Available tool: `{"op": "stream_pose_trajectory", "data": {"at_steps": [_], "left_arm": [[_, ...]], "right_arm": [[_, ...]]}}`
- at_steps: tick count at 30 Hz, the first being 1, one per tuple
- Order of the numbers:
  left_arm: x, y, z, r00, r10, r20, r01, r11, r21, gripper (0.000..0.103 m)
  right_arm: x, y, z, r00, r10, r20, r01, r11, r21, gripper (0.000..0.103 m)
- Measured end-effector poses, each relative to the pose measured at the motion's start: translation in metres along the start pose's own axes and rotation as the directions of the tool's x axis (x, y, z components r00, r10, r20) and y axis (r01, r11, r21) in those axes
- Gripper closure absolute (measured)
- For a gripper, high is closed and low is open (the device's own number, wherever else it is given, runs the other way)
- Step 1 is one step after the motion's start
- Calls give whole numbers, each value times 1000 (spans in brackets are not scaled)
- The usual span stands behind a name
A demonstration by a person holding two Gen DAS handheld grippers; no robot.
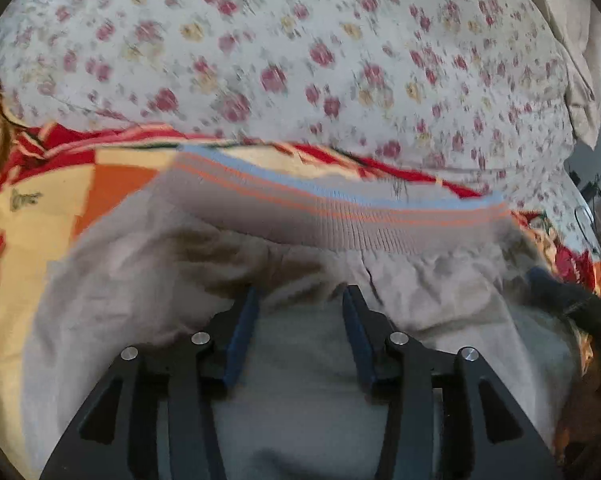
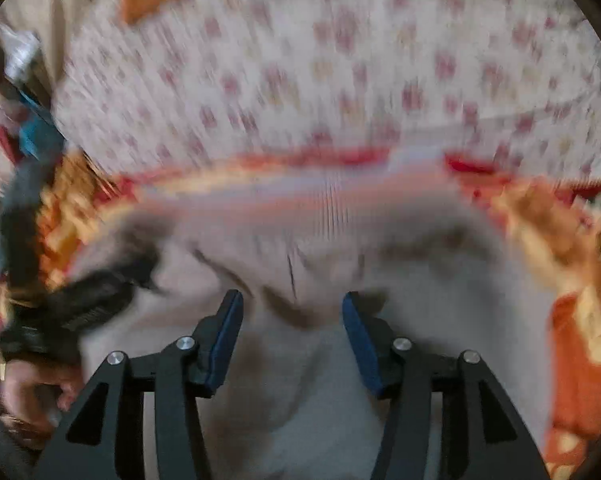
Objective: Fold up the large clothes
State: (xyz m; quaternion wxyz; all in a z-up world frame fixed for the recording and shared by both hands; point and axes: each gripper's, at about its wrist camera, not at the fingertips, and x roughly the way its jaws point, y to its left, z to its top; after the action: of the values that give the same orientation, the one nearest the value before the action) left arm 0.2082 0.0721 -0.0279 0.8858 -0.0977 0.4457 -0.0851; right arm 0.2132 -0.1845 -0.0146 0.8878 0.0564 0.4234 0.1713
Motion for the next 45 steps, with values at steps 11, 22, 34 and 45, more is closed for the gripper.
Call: {"op": "stream_pose_trajectory", "data": {"at_steps": [11,22,34,45], "left_arm": [[19,60,19,995,97,2,-96,988,-117,50],[-9,66,7,996,49,79,-37,987,-154,50],[-78,18,-63,997,55,50,-55,998,13,49],[-157,73,-79,982,51,180,-30,993,-117,48]], "right_arm": [[60,-65,13,974,-190,-122,186,982,-43,46],[34,-63,17,978,-210,-20,209,978,-15,49],[-45,3,-60,973,-223,-53,216,970,-112,38],[-127,-3,-103,976,-145,163,149,989,-14,36]]}}
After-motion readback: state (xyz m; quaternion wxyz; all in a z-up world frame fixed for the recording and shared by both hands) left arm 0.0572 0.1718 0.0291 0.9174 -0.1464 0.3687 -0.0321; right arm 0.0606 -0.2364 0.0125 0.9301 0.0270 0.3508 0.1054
